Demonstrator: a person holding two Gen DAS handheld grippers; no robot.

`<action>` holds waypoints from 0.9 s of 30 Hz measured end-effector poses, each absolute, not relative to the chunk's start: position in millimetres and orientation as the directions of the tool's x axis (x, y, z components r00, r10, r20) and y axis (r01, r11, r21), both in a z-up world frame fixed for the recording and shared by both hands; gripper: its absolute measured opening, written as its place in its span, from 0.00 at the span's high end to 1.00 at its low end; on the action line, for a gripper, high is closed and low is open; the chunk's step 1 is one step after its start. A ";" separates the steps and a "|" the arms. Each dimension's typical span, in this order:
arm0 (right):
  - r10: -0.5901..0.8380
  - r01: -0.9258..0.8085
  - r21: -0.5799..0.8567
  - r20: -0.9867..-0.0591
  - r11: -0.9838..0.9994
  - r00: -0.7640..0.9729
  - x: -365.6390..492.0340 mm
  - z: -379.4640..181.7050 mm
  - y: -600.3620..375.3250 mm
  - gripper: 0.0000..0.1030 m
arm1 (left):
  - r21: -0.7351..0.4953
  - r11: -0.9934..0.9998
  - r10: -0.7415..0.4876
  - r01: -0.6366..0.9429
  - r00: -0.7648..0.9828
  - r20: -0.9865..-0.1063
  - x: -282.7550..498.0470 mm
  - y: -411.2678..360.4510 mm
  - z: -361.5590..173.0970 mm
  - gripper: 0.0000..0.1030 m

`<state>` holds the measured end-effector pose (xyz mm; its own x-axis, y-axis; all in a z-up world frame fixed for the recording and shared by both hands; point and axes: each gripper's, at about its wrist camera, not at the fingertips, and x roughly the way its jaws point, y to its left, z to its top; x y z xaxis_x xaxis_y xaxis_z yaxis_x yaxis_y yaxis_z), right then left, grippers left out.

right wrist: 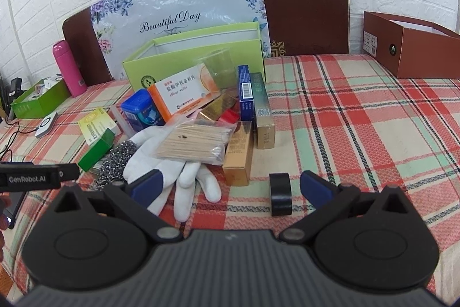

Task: Organize objects
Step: 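Move the left gripper toward the green medicine box, then grasp the green box with the left gripper while the right grasps the black tape roll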

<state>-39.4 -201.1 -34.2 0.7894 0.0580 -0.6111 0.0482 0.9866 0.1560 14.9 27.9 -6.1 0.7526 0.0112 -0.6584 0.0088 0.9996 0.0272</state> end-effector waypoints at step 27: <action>-0.021 0.084 0.065 -0.652 0.994 0.758 -17.5 -67.5 -226.8 0.00 | -0.164 0.979 -0.203 0.122 0.667 -0.717 74.7 51.6 -52.6 0.25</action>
<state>-17.5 -226.8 -67.5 0.7576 -0.0214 -0.6524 0.0838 0.9944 0.0648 74.7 51.6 -52.6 0.6667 -0.2035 -0.7170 0.1222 0.9788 -0.1641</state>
